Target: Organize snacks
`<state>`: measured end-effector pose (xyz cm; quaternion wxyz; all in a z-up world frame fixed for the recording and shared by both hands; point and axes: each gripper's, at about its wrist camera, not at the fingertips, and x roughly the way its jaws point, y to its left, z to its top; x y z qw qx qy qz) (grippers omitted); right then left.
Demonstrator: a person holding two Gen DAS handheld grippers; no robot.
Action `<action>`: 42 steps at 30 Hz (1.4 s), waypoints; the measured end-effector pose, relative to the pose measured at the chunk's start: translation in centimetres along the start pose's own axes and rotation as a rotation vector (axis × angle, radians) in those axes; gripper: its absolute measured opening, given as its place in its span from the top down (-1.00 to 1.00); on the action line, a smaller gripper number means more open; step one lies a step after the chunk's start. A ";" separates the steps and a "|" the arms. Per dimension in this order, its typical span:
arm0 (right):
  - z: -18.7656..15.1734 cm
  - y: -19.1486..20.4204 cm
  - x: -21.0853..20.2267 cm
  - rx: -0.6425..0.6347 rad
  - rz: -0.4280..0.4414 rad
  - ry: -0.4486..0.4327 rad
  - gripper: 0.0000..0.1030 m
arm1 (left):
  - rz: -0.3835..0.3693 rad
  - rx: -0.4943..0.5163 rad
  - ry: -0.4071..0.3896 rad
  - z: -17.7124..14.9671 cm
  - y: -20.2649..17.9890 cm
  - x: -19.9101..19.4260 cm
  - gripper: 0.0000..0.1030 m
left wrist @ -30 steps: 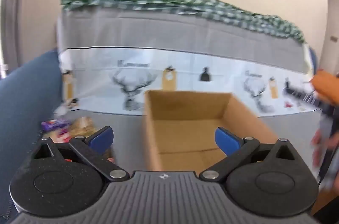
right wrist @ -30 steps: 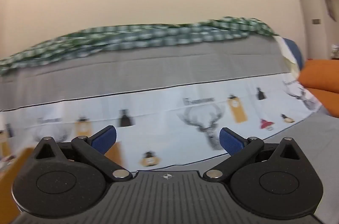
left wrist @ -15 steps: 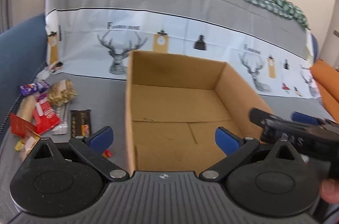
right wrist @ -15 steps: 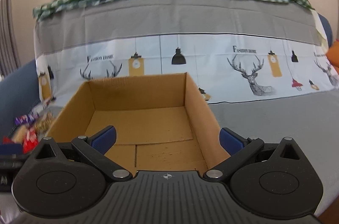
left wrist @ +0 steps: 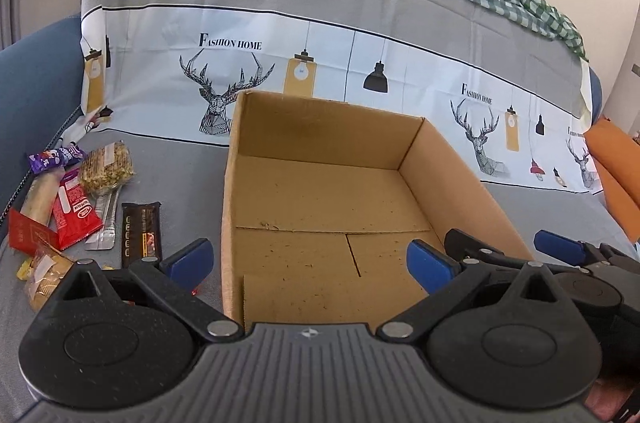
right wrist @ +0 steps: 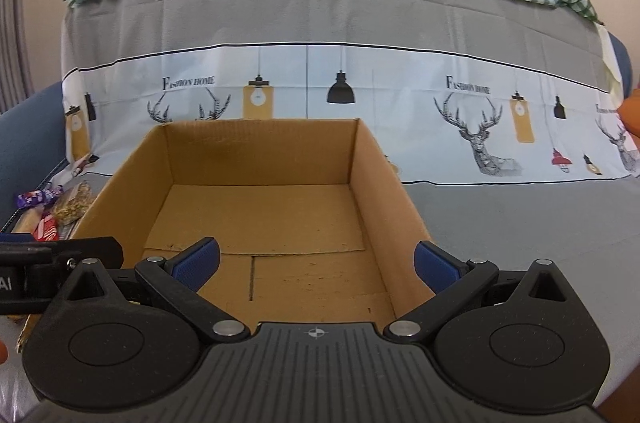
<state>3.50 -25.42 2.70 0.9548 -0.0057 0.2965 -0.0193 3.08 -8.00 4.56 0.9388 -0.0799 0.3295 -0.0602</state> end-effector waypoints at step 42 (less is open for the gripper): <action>-0.8 -0.4 0.9 0.023 0.027 0.052 -0.61 | -0.023 0.044 -0.016 -0.6 -0.9 0.1 -0.88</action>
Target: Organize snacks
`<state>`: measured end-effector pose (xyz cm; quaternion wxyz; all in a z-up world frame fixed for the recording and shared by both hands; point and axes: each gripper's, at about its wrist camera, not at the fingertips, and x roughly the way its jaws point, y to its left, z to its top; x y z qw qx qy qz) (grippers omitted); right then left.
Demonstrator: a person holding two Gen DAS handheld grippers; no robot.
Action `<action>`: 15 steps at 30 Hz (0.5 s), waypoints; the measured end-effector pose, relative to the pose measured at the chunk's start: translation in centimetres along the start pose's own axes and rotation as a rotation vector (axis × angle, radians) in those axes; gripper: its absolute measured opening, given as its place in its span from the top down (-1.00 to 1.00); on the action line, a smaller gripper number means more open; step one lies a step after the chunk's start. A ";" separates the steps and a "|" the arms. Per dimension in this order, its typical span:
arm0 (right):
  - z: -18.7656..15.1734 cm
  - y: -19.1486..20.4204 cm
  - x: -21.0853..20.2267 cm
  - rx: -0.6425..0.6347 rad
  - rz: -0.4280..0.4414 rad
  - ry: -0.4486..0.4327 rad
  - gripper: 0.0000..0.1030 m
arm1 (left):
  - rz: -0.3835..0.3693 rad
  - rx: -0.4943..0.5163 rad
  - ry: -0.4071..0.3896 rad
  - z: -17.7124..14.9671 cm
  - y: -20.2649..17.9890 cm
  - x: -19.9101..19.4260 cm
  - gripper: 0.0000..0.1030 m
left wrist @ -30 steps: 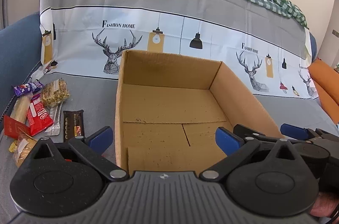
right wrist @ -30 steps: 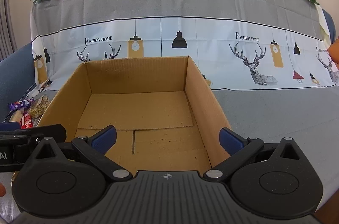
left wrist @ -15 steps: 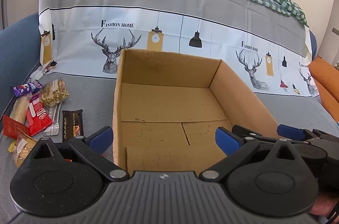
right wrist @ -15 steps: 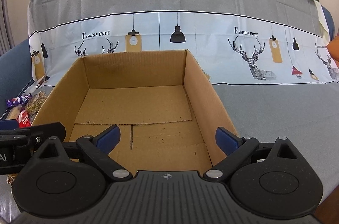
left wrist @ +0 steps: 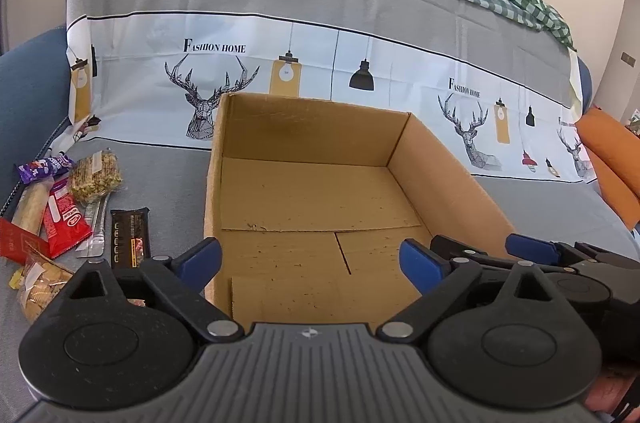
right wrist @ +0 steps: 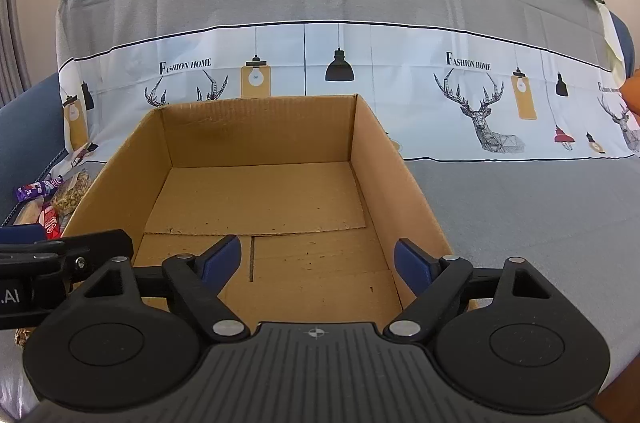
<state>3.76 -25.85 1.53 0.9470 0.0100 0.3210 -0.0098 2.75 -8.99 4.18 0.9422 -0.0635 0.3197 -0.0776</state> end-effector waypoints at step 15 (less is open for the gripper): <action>0.1 0.3 0.0 -0.015 0.024 -0.004 -0.51 | -0.004 -0.012 0.000 0.1 0.3 0.0 -0.76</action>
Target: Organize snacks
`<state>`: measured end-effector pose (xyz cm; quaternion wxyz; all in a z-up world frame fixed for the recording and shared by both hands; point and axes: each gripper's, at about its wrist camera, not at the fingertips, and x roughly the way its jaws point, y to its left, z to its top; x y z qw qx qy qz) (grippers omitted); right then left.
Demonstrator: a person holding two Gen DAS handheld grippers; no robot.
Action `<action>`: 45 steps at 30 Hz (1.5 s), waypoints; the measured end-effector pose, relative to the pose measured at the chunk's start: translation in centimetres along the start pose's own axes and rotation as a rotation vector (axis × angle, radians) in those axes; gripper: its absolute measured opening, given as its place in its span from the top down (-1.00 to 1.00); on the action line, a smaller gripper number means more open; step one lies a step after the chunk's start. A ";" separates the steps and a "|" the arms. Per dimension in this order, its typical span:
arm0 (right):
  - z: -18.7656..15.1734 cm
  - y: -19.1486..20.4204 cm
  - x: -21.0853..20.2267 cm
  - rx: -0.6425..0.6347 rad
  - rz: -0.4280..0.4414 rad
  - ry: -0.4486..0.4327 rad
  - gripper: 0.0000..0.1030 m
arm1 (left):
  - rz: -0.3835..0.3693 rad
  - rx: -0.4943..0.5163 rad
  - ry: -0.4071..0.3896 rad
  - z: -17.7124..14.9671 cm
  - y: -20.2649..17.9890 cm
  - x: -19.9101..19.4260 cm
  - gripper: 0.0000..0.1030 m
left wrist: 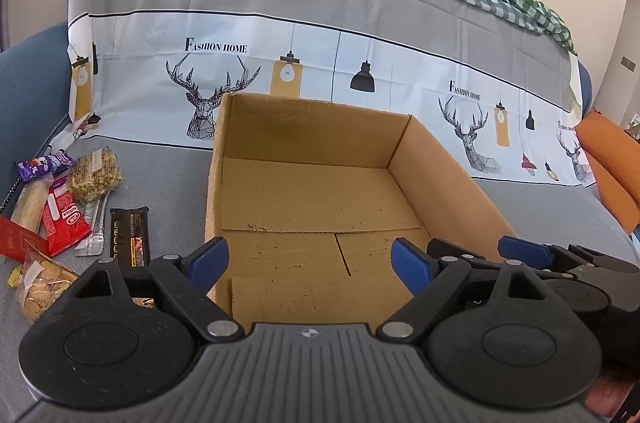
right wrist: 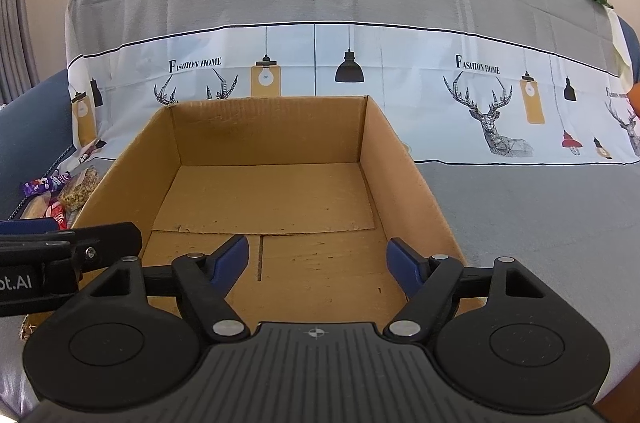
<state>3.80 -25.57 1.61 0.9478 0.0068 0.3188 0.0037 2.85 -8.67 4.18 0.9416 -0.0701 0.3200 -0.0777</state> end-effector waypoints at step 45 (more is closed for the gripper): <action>0.7 2.6 -1.8 0.026 0.147 -0.102 0.23 | -0.049 -0.013 -0.008 1.3 3.4 -3.2 0.28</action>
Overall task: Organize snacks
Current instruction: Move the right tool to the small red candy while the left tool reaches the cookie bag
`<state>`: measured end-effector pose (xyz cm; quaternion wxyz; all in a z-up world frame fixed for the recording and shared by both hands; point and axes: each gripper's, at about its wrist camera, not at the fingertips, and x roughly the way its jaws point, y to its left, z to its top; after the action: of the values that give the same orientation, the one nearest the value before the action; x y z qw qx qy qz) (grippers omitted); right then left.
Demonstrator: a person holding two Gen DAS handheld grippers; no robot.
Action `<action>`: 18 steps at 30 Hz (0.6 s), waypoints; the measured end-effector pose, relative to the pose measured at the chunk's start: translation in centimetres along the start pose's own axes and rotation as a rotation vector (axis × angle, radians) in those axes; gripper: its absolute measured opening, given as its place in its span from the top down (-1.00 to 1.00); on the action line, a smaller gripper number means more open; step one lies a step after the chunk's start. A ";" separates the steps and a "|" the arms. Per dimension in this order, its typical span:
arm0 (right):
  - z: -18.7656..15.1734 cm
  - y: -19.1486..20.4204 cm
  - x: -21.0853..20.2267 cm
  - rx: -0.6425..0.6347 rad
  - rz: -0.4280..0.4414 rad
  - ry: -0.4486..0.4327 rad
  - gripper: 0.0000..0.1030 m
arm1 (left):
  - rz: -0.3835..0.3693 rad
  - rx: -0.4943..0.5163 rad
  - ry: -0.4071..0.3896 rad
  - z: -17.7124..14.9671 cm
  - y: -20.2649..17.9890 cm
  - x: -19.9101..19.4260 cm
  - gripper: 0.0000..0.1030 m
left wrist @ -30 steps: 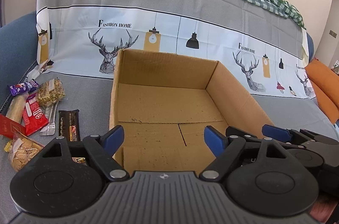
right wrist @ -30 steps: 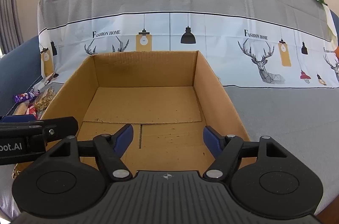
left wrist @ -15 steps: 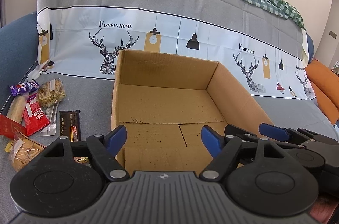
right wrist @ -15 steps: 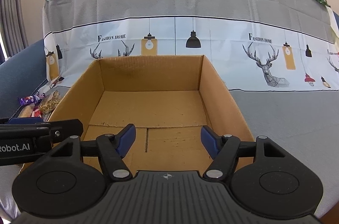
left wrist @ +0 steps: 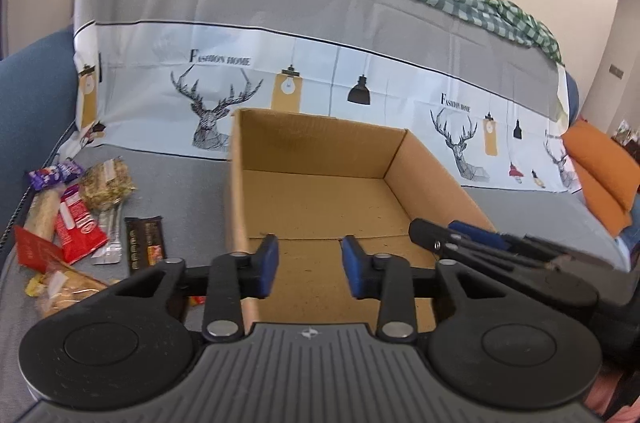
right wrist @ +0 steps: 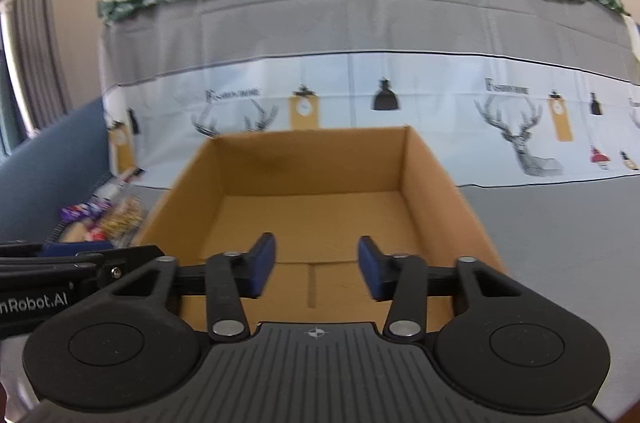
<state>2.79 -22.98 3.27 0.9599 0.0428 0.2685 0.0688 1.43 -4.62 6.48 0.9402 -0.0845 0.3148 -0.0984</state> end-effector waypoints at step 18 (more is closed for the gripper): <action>-1.7 14.5 0.5 -0.146 0.309 0.043 0.56 | 0.145 0.098 0.197 -0.2 15.7 1.4 -0.35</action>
<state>0.77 -8.52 3.25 0.9325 0.0122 0.2734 0.2359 4.48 10.22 2.06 0.9125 -0.0057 0.4056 -0.0532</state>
